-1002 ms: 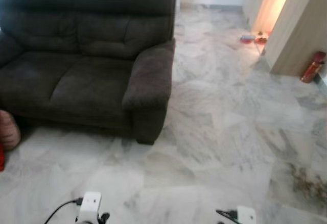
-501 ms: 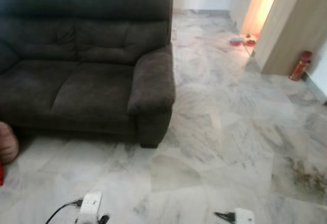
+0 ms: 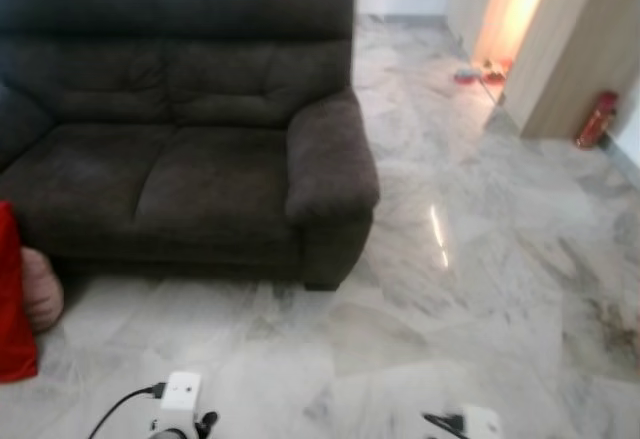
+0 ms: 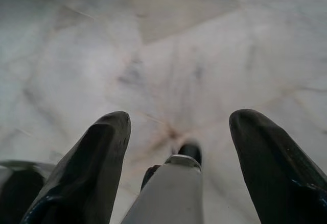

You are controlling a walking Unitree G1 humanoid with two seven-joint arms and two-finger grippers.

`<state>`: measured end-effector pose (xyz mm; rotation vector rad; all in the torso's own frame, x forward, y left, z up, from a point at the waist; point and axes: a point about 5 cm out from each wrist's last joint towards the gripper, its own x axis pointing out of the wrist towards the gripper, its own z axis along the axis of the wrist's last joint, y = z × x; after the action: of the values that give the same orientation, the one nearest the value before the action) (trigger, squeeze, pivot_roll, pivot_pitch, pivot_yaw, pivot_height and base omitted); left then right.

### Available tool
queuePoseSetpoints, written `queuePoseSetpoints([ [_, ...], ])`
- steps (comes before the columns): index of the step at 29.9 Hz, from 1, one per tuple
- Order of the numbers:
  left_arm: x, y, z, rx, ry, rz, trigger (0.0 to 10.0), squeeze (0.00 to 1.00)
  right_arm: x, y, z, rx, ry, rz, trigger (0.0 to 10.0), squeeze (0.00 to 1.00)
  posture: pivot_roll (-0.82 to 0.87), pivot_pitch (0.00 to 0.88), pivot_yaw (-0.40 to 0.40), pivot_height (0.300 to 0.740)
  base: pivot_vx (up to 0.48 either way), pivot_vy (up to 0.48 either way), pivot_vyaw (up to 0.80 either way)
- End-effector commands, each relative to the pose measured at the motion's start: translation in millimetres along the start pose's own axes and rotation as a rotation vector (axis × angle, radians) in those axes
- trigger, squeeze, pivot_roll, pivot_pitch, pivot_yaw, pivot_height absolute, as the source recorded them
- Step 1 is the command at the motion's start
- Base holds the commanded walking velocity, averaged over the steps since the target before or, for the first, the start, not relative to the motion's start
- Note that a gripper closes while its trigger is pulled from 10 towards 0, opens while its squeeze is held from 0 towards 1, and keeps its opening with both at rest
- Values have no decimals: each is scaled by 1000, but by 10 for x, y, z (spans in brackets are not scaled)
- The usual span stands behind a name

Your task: Move the pillow to the sofa from floor

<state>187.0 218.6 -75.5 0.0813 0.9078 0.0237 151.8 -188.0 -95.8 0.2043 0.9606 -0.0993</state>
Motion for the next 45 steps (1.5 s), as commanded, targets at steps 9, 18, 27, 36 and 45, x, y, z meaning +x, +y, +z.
queuePoseSetpoints([
  [9, 13, -46, 21, 7, 7, -8, 10000, 0, -28, -104, -40, 7, 7, -35, 10000, 0, 8, 0, -2, 740, 0, 463, 0],
  [18, 7, -18, 4, 15, 14, 2, 10000, 0, -30, -92, -59, 13, 11, -37, 10000, 0, 1, 4, 10, 740, 0, 464, 0],
  [27, 4, -4, -4, 23, 18, 3, 10000, 0, -30, -81, -67, 14, 11, -35, 10000, 0, -5, 0, 23, 740, 0, 465, 0],
  [36, 5, -3, 1, 29, 19, 3, 10000, 0, -28, -77, -64, 15, 11, -35, 10000, 0, -5, 0, 26, 740, 0, 465, 0],
  [45, 7, 13, 16, 45, 20, 0, 10000, 0, -23, -59, -55, 21, 5, -30, 10000, 0, 10, 0, 41, 740, 0, 464, 0],
])
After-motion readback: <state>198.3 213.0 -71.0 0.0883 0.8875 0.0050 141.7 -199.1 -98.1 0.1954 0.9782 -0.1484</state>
